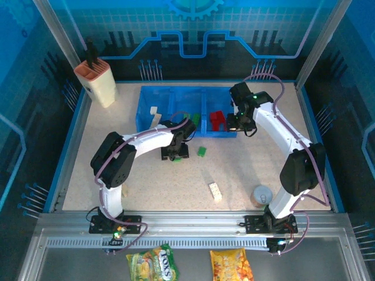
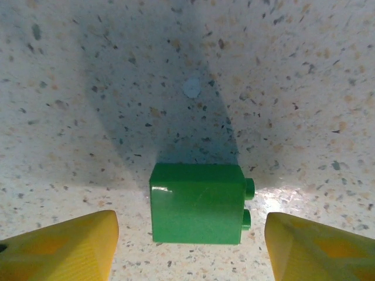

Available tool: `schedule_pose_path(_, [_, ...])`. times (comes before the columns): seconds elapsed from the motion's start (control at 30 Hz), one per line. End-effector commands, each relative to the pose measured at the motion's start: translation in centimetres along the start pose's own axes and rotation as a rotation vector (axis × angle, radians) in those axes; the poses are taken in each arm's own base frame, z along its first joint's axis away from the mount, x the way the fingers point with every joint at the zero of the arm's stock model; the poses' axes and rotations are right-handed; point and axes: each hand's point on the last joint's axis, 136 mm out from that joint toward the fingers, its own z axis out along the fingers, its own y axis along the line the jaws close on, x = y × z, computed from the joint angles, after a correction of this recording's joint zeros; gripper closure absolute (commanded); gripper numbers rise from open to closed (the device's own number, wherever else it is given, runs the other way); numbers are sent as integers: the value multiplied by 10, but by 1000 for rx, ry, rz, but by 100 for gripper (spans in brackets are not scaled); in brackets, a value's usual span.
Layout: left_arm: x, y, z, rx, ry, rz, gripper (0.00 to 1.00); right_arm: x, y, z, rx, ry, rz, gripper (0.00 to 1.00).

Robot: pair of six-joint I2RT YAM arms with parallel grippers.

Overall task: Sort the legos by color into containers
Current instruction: Pick up the lego from the center of the table.

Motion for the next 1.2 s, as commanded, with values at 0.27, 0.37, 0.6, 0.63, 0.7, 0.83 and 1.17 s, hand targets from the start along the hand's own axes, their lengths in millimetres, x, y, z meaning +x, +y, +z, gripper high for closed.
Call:
schedule_pose_path(0.27, [8,-8,13,12,38,-13,42,6,-10,-6,-1,-4,11,53])
schedule_pose_path(0.37, [9,-7,16,9,43,-13,42,6,-10,-6,-1,-3,9,53])
schedule_pose_path(0.6, [11,-7,20,3,51,-4,47,6,-11,-8,4,-9,8,53])
schedule_pose_path(0.63, [10,-7,19,3,49,-4,48,6,-11,-8,5,-8,7,53])
schedule_pose_path(0.7, [10,-7,18,4,49,0,50,7,-11,-9,4,-7,8,53])
schedule_pose_path(0.83, [8,-7,13,13,37,7,52,7,-12,-9,5,-9,9,53])
schedule_pose_path(1.17, [-10,-22,-18,70,-23,61,53,8,-16,-15,29,-7,-1,54])
